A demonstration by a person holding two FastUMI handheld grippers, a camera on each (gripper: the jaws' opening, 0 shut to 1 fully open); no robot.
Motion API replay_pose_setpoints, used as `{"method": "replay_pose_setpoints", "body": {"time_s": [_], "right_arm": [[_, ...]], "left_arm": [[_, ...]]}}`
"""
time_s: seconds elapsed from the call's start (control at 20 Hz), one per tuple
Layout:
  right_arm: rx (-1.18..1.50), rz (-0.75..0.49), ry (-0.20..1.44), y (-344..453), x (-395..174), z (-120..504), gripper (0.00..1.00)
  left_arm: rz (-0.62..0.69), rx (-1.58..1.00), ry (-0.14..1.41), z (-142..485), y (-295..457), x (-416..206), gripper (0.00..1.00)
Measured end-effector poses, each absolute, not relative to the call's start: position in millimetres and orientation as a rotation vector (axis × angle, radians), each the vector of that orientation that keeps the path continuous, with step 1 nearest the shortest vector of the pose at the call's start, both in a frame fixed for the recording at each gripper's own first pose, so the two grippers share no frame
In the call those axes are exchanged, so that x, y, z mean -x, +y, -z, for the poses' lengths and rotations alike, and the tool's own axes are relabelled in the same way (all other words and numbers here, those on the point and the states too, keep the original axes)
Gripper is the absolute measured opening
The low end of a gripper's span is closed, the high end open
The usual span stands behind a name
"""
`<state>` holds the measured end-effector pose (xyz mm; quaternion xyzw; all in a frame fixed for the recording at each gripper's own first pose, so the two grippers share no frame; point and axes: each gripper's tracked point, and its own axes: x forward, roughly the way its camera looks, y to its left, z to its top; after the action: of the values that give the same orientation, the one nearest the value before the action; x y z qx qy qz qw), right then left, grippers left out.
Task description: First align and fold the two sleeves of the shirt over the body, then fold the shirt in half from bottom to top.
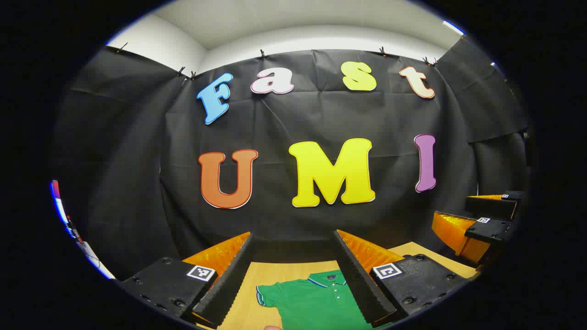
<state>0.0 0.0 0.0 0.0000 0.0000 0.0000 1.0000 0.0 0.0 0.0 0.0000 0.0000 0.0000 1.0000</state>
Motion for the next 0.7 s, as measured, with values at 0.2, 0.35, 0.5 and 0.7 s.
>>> {"method": "replay_pose_setpoints", "body": {"time_s": [0.2, 0.35, 0.5, 0.7], "right_arm": [[0.004, -0.002, -0.009, 1, 1, -6, 0.95], [0.0, -0.016, 0.014, 2, -1, -1, 0.95], [0.0, -0.011, 0.011, 1, 1, -5, 0.95], [-0.001, -0.008, 0.007, 1, 1, -6, 0.95]], "left_arm": [[-0.015, -0.001, 0.006, 1, 4, 1, 1.0], [-0.012, 0.005, 0.014, 5, 3, -1, 1.0], [-0.004, 0.009, 0.017, 5, -1, 1, 1.0], [0.01, 0.013, 0.019, 6, -8, -2, 1.0]]}}
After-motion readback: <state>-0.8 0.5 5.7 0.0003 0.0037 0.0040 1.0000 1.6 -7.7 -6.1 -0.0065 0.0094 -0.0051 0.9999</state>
